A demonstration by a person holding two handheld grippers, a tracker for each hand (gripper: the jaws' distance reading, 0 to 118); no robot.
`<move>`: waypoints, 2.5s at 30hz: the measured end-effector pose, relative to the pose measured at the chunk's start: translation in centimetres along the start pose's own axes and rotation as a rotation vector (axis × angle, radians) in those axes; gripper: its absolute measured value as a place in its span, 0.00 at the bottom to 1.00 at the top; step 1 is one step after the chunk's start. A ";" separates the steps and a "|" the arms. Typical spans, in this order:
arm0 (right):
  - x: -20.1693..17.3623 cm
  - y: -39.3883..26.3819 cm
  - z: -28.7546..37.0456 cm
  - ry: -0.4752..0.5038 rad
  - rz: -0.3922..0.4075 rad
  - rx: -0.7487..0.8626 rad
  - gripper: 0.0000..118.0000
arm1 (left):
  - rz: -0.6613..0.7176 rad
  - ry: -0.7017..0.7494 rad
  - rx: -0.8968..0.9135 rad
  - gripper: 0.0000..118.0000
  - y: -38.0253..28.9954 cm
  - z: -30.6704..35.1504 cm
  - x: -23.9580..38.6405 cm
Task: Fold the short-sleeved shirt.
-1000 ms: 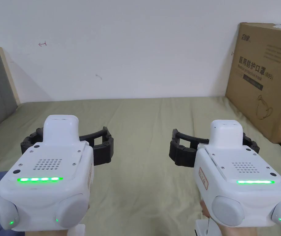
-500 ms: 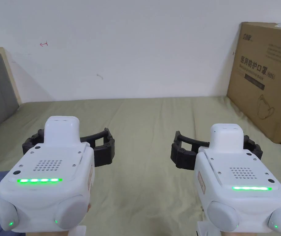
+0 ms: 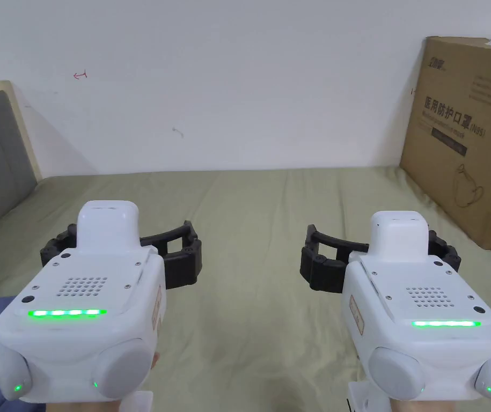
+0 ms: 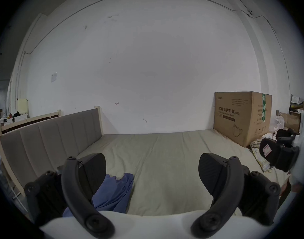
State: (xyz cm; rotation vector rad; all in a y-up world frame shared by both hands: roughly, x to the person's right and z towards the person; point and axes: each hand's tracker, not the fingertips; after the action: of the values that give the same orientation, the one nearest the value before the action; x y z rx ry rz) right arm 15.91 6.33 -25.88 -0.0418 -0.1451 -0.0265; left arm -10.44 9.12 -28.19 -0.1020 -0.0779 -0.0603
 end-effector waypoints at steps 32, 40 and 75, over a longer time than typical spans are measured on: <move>-0.4 0.2 0.3 0.019 0.023 -0.017 1.00 | -0.032 0.036 -0.002 0.94 0.1 0.2 0.2; -0.1 0.3 0.2 0.017 0.017 -0.046 1.00 | -0.039 0.029 -0.007 0.93 0.2 0.5 0.4; -1.2 0.4 -0.2 -0.001 0.025 -0.054 0.00 | -0.001 0.019 0.013 0.00 0.2 0.8 -0.3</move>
State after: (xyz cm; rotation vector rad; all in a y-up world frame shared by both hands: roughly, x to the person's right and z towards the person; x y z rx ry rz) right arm 14.80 6.69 -26.30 -0.0973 -0.1451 -0.0059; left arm -10.84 9.44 -27.43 -0.0883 -0.0590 -0.0618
